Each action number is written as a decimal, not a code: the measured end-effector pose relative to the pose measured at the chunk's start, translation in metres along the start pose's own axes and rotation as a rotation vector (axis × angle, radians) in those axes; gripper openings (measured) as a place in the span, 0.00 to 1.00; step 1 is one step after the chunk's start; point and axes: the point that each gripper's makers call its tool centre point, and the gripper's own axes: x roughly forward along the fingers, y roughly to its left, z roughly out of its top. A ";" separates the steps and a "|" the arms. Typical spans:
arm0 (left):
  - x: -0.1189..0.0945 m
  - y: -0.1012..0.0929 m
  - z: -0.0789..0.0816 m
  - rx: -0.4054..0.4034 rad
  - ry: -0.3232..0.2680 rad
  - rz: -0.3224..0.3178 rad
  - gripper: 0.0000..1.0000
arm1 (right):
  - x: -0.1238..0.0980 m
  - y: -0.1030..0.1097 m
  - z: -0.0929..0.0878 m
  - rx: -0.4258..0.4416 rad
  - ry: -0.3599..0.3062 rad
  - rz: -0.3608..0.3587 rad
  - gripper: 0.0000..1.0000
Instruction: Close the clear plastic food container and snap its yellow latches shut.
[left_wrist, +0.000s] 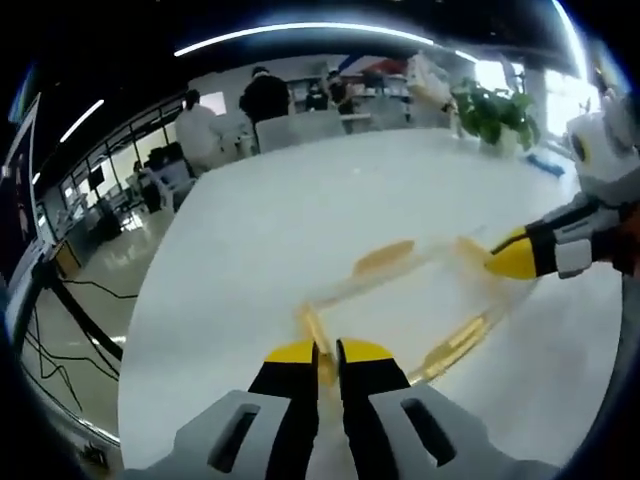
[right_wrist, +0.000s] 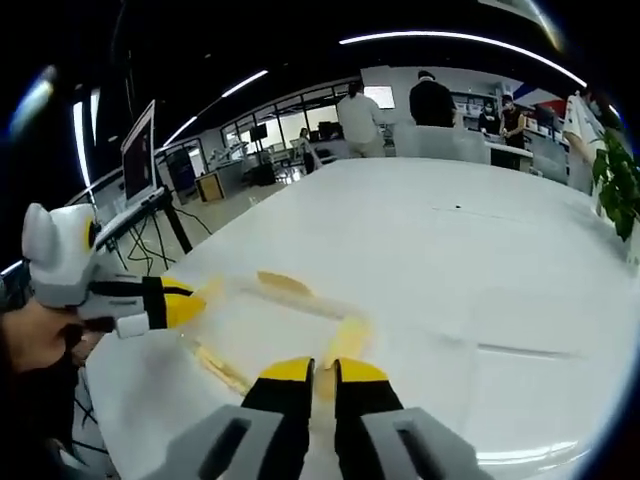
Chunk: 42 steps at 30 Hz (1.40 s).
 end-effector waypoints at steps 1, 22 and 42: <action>-0.002 0.000 0.001 0.004 0.000 0.002 0.04 | -0.001 0.001 0.003 0.006 -0.008 0.001 0.03; -0.028 -0.008 0.021 0.007 -0.020 0.038 0.04 | -0.023 0.002 0.024 -0.004 -0.068 0.002 0.03; -0.037 -0.018 0.040 0.014 -0.037 0.050 0.04 | -0.038 -0.004 0.033 -0.042 -0.080 -0.005 0.03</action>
